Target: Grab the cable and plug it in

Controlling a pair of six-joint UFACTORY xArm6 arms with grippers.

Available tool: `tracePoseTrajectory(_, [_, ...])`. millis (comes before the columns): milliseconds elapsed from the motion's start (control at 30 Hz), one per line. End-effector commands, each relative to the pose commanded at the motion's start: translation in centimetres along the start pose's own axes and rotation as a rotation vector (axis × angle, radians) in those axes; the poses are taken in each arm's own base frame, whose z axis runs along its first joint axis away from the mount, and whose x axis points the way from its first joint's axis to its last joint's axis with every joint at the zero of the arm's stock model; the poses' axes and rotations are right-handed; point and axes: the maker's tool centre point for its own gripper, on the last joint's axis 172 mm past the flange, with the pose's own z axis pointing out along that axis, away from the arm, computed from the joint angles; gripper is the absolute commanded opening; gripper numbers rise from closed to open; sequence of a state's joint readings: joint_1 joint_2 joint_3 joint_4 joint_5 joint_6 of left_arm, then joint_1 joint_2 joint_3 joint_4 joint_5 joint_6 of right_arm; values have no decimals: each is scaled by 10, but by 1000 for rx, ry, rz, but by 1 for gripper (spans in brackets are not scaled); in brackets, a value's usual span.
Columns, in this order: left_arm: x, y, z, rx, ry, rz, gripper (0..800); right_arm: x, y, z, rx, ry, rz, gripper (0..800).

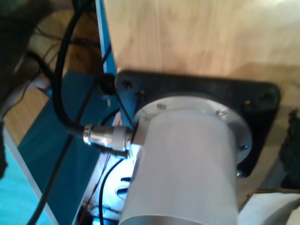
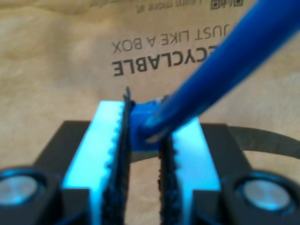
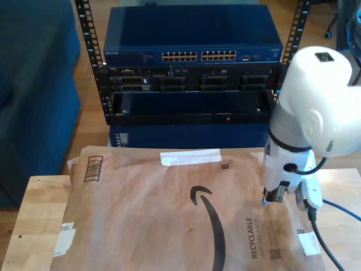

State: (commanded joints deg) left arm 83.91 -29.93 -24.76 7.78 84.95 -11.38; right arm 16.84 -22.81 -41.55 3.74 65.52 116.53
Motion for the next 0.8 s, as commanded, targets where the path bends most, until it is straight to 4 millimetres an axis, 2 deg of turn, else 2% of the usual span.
tracePoseTrajectory(300, [-23, 0, 48, 2, -85, -2, 800, 0, 0, 6, 2, 0, -4, 4])
tracePoseTrajectory(367, [-15, 2, 50, -13, -46, -4, 800, -3, -5, 4, 21, -10, -8, 4])
tracePoseTrajectory(467, [-15, -2, 66, -44, -44, -28, 800, -4, -7, 4, 26, -12, -8, 4])
tracePoseTrajectory(533, [-4, -3, 75, -69, -6, -32, 800, -4, -7, 5, 26, -10, -7, 4])
tracePoseTrajectory(633, [5, 6, 105, -88, 42, -15, 800, -3, -7, 6, 25, -8, -6, 4])
tracePoseTrajectory(667, [10, 6, 105, -90, 64, -14, 800, -3, -8, 6, 26, -9, -5, 4])
tracePoseTrajectory(800, [10, 8, 109, -95, 65, -12, 800, -9, -22, 1, 81, -38, 1, 4])
